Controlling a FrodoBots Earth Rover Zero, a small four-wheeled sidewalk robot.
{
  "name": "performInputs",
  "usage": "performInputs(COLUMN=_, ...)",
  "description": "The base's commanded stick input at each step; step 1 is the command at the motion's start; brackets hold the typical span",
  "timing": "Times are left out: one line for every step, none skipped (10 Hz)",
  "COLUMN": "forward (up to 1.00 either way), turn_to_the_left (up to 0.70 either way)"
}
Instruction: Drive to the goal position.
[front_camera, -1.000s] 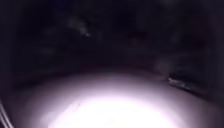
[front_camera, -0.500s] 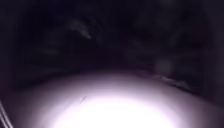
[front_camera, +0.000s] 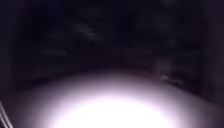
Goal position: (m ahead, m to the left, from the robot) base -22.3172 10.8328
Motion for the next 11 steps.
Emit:
performInputs(forward=-1.0, turn_to_the_left=0.0)
performInputs(forward=-1.0, turn_to_the_left=0.0)
performInputs(forward=-1.0, turn_to_the_left=0.0)
performInputs(forward=-1.0, turn_to_the_left=0.0)
performInputs(forward=-1.0, turn_to_the_left=0.0)
performInputs(forward=-1.0, turn_to_the_left=0.0)
performInputs(forward=-1.0, turn_to_the_left=0.0)
performInputs(forward=-1.0, turn_to_the_left=0.0)
performInputs(forward=-1.0, turn_to_the_left=0.0)
performInputs(forward=-1.0, turn_to_the_left=0.0)
performInputs(forward=-1.0, turn_to_the_left=0.0)
